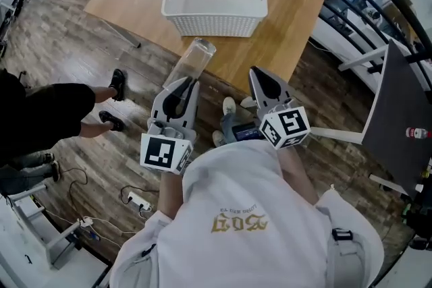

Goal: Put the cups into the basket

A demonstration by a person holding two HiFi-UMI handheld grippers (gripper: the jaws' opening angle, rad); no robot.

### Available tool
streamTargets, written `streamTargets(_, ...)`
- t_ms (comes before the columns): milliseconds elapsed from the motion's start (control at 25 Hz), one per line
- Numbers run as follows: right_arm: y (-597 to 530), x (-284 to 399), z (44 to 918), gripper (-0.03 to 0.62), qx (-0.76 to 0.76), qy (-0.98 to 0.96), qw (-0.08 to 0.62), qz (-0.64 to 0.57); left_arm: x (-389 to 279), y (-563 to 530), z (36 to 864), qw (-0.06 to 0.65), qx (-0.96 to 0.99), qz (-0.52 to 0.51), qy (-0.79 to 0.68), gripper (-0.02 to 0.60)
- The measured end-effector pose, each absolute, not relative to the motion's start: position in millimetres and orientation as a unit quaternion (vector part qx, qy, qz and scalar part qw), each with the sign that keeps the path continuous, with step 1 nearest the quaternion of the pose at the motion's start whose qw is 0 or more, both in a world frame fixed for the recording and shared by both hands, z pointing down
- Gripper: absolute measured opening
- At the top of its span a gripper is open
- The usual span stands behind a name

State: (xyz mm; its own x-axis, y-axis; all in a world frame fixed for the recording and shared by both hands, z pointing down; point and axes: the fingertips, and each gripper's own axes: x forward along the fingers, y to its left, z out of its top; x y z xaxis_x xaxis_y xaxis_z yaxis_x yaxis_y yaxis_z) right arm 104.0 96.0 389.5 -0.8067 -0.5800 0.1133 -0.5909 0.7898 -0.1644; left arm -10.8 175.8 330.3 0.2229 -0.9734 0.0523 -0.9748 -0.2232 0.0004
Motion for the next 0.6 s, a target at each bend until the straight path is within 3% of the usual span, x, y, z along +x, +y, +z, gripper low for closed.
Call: streamTargets(600,-23,38,364,0.011,0.272,-0.958,0.006,0.088,-61,70,305,0.0,0.765,0.02,-0.644,0.041)
